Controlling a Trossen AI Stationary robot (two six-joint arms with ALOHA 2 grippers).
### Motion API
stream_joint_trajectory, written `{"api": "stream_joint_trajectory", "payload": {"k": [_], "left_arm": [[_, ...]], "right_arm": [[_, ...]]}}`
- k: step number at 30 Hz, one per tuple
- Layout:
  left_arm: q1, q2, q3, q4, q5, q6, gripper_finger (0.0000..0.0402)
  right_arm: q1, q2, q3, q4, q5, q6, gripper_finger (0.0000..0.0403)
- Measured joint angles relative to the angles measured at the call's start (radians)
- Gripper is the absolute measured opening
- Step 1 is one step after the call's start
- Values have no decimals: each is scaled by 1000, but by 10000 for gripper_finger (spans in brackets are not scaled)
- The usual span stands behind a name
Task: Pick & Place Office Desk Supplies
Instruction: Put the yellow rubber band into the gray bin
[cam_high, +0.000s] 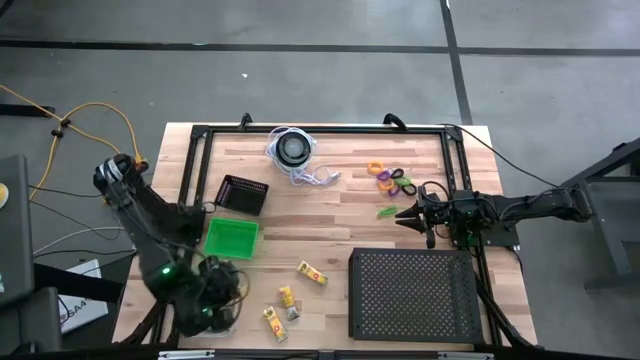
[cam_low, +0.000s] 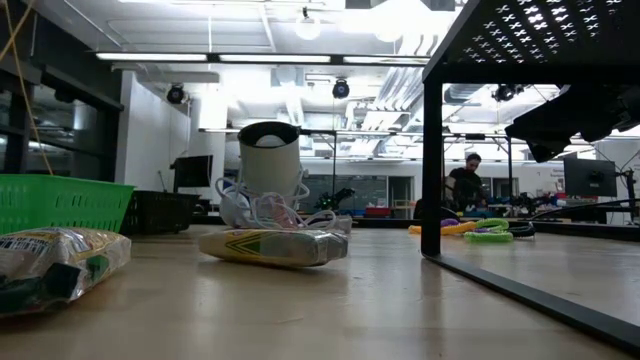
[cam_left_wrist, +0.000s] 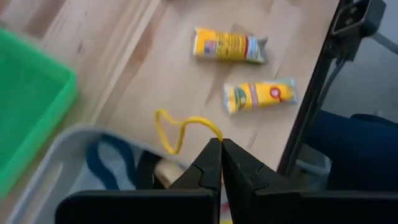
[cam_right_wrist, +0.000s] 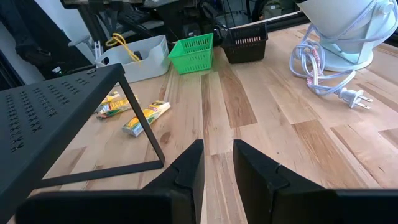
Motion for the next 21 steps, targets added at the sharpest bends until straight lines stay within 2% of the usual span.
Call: {"api": "stream_joint_trajectory", "payload": {"k": [10,21], "left_arm": [[-194,-11,0,-174,-37,-345,1],[-210,23,-5,-188,-37,-387,1]], "right_arm": [[0,0,0,0,0,0,73],[0,0,0,0,0,0,73]]}}
